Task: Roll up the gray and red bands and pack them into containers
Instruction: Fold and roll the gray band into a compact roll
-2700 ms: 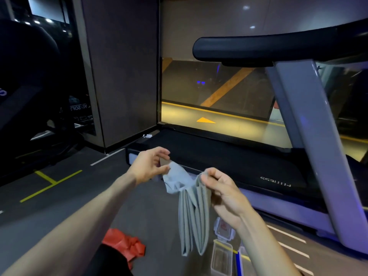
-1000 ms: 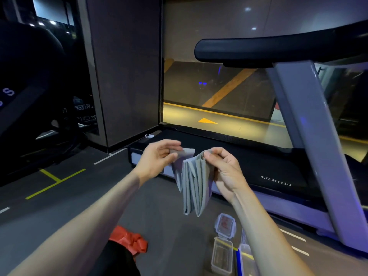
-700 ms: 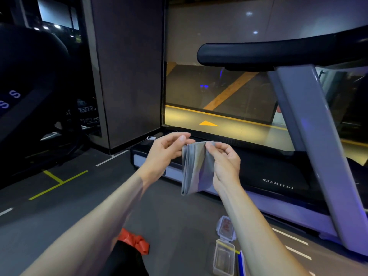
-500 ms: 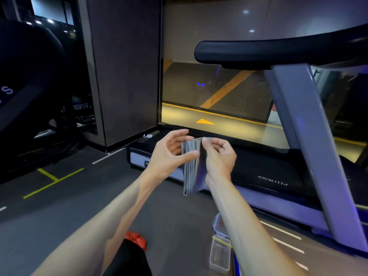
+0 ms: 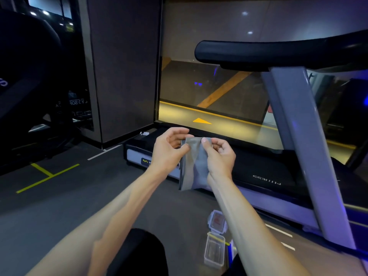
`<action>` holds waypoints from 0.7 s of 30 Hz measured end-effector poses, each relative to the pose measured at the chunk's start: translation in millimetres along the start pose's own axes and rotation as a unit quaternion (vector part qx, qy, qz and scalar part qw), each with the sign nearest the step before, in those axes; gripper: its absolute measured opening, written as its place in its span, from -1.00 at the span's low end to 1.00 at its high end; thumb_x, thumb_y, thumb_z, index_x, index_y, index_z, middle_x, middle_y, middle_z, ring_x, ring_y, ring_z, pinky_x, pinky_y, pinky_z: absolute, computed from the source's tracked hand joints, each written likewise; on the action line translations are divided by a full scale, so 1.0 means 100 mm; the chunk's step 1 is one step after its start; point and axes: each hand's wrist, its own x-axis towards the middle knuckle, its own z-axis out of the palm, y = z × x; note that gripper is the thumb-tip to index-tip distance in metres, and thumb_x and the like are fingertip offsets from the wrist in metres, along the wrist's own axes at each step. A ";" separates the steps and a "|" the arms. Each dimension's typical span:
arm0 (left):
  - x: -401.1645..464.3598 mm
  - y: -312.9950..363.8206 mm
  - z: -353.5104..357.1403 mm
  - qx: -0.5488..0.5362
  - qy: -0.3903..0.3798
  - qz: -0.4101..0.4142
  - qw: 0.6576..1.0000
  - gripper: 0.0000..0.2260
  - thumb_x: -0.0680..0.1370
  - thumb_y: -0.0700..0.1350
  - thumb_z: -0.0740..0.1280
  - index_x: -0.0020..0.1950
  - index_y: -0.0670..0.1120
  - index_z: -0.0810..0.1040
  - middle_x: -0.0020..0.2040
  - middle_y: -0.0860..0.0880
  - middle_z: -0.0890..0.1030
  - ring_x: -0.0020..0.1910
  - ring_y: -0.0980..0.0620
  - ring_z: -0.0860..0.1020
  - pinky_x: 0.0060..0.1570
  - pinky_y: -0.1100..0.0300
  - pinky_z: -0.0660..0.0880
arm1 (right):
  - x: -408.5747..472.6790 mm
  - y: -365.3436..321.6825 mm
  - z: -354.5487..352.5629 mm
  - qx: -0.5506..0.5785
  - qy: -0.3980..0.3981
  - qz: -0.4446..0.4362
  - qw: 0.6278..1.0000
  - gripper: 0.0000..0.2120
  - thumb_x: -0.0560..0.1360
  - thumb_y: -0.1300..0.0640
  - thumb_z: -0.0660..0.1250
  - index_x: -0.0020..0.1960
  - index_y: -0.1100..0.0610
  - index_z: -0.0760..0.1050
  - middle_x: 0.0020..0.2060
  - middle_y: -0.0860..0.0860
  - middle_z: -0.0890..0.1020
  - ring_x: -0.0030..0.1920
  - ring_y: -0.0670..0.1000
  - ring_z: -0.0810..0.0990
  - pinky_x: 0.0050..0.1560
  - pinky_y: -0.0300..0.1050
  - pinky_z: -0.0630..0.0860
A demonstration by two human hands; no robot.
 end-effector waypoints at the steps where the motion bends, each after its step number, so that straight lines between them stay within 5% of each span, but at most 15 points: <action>1: 0.02 0.00 -0.01 -0.004 -0.005 -0.006 1.000 -0.65 0.49 -0.42 0.43 0.19 -0.10 0.61 0.03 0.01 0.74 0.11 0.06 0.68 0.16 0.09 0.61 | 0.03 0.01 -0.02 0.002 -0.014 -0.004 1.000 -0.87 0.47 0.20 0.56 -0.10 0.10 0.62 -0.24 -0.02 0.70 -0.19 -0.09 0.65 -0.11 -0.18 0.59; 9: 0.33 -0.17 -0.07 -0.086 -0.052 -0.110 0.989 -0.65 0.50 -0.48 0.37 0.16 -0.12 0.62 0.04 -0.07 0.75 0.03 0.00 0.69 0.06 0.13 0.57 | 0.51 0.12 -0.21 0.051 -0.217 -0.025 0.974 -0.82 0.38 0.24 0.57 -0.18 0.11 0.56 -0.25 0.03 0.66 -0.21 -0.01 0.60 -0.16 -0.10 0.53; 17: 0.58 -0.72 0.00 -0.089 -0.040 -0.136 0.986 -0.65 0.50 -0.47 0.38 0.17 -0.11 0.61 0.06 -0.07 0.74 0.04 0.03 0.69 0.04 0.19 0.57 | 1.02 0.67 -0.11 0.055 -0.229 -0.009 0.972 -0.79 0.40 0.29 0.58 -0.17 0.11 0.55 -0.24 0.07 0.63 -0.19 0.04 0.57 -0.16 -0.06 0.52; 21: 0.65 -1.00 -0.05 -0.077 -0.078 -0.116 0.987 -0.70 0.55 -0.37 0.42 0.26 -0.15 0.59 0.18 -0.08 0.71 0.21 0.01 0.65 0.15 0.17 0.58 | 1.24 0.99 -0.02 0.099 -0.199 0.030 0.974 -0.81 0.40 0.30 0.50 -0.12 0.14 0.49 -0.22 0.04 0.62 -0.20 -0.05 0.60 -0.13 -0.19 0.57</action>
